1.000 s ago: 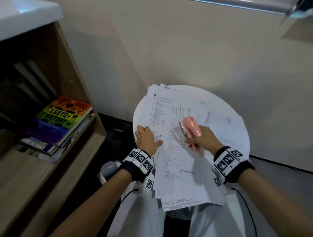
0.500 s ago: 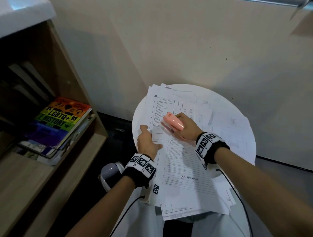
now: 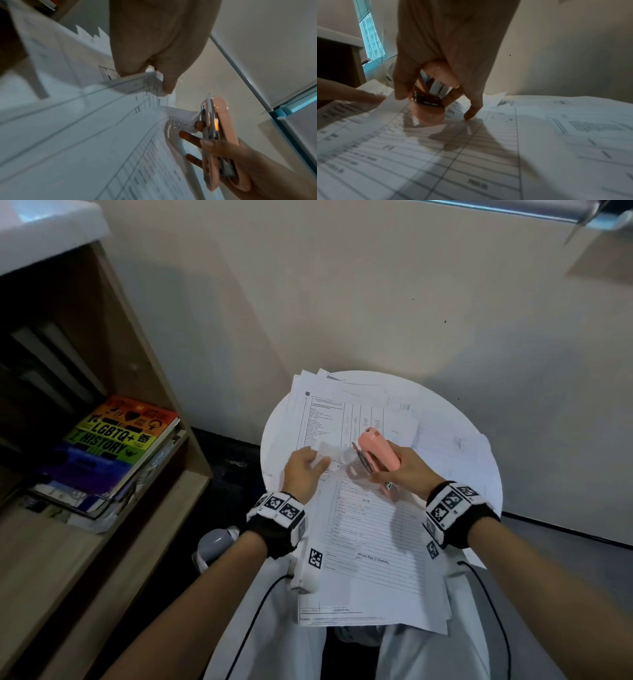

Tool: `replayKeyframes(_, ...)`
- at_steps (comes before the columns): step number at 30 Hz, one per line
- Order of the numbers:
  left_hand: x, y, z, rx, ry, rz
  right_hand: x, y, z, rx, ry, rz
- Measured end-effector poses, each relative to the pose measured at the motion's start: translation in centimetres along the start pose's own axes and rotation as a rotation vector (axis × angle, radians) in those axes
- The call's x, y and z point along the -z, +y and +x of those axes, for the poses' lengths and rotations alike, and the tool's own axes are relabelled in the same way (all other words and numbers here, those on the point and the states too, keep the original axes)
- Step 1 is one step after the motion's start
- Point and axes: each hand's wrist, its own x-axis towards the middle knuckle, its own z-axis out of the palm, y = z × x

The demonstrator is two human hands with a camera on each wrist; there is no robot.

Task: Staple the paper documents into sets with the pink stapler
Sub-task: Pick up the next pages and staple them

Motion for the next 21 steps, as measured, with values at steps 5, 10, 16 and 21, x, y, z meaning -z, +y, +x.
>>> replayKeyframes(5, -0.5, 0.6, 1.2, 0.089, -0.06, 0.014, 1.1, -1.3, -0.6, 0.012, -0.092, -0.043)
replayKeyframes(10, -1.5, 0.6, 0.7, 0.103, -0.089, -0.014, -0.8, -3.4, 0.3, 0.05, -0.194, -0.122)
replayKeyframes(16, -0.2, -0.3, -1.5, 0.019, -0.262, -0.249, -2.4, -3.3, 1.2, 0.026, -0.092, 0.088)
replayKeyframes(21, 1.9, -0.7, -3.3, -0.062, -0.182, -0.249, -0.8, -2.9, -1.1, 0.031, 0.13, 0.184)
